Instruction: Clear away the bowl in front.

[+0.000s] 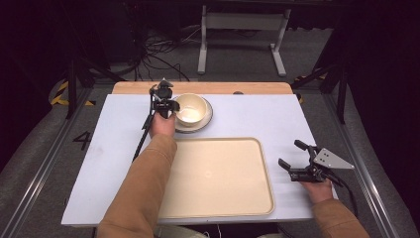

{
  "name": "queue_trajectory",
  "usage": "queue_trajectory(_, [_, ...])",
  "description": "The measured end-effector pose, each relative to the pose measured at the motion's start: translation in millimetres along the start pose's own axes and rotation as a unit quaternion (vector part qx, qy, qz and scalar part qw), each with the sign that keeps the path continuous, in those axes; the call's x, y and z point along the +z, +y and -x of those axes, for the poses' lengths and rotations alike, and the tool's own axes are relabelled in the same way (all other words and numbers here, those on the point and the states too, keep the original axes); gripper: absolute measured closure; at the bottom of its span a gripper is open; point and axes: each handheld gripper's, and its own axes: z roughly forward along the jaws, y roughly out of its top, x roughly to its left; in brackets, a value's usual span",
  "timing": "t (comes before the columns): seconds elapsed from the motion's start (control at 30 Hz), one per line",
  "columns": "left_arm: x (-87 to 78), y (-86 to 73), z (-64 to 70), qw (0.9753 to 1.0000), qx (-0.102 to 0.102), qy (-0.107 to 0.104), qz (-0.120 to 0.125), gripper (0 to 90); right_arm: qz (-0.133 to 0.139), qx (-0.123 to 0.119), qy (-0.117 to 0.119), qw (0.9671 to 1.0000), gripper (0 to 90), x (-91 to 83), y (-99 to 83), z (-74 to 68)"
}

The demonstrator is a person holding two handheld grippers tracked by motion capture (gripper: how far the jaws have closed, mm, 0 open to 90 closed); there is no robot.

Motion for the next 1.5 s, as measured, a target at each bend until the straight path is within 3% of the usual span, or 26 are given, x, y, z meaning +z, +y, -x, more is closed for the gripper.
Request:
queue_trajectory(0.17, [-10.3, 3.3, 2.6, 0.9999, 0.013, 0.002, 0.009, 82.6, 0.001, 0.000, 0.001, 1.0000, 6.2, 0.2, -0.1, 0.0])
queue_trajectory(0.37, [-19.1, 5.3, 2.2, 0.9998, 0.013, 0.000, 0.014, 82.7, 0.000, 0.000, 0.000, 1.0000, 6.2, 0.1, 0.0, 0.0])
queue_trajectory(0.63, [-35.0, 10.0, 1.4, 0.9994, 0.025, 0.012, 0.022, 82.6, 0.000, 0.001, 0.000, 1.0000, 6.2, 0.2, 0.0, 0.0])
queue_trajectory(1.1, [-50.1, 13.5, 6.3, 0.9990, 0.037, 0.001, 0.026, 82.7, 0.000, 0.000, -0.001, 1.0000, 6.2, 0.1, 0.0, 0.2])
queue_trajectory(1.23, [-54.7, 12.4, 7.9, 0.9986, 0.048, -0.005, 0.023, 82.6, 0.001, 0.000, 0.000, 1.0000, 6.2, 0.1, 0.0, 0.2])
queue_trajectory(1.33, [-58.5, 10.7, 8.4, 0.9975, 0.068, -0.006, 0.018, 82.6, 0.001, 0.000, 0.000, 1.0000, 6.2, 0.1, 0.0, 0.2])
queue_trajectory(1.5, [-66.7, 5.5, 5.9, 0.9967, 0.079, -0.016, 0.009, 82.6, 0.000, 0.001, -0.001, 1.0000, 6.2, 0.1, 0.0, 0.1])
